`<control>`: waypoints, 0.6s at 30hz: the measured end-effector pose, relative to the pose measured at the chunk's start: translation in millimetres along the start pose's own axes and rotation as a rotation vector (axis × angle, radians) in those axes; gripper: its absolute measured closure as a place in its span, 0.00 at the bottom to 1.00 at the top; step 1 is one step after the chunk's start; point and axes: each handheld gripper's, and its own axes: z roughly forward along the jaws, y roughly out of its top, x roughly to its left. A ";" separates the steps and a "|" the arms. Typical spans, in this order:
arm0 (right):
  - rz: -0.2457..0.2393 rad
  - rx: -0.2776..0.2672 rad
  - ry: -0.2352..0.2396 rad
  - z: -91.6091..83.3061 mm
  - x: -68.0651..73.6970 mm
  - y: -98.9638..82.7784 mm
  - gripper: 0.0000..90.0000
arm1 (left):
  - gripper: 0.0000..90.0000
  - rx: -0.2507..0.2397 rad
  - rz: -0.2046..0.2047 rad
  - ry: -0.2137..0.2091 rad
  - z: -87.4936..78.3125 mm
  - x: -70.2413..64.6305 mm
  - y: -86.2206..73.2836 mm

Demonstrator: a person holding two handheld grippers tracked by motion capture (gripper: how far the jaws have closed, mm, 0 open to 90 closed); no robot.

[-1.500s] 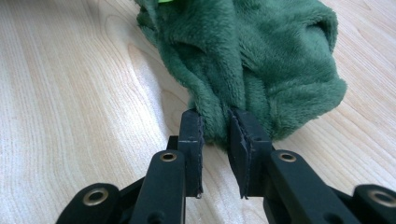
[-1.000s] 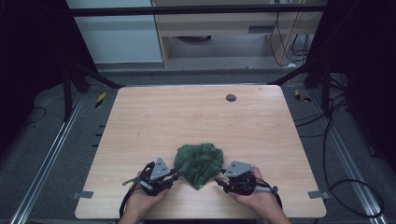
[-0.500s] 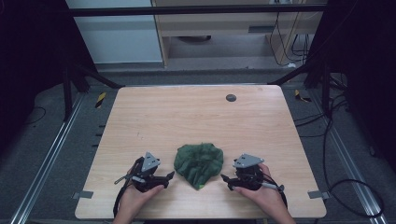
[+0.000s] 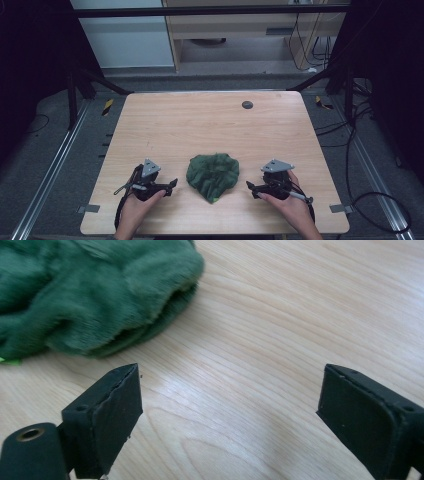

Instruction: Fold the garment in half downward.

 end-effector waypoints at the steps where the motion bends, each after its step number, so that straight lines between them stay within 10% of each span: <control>1: 0.000 0.000 -0.003 0.0 -1.8 -0.6 0.11 | 0.14 0.000 -0.006 0.002 -0.2 1.4 -0.4; 18: 0.057 0.038 -0.057 -2.4 -26.0 -12.6 0.08 | 0.12 0.005 -0.040 0.021 -1.3 22.1 -6.7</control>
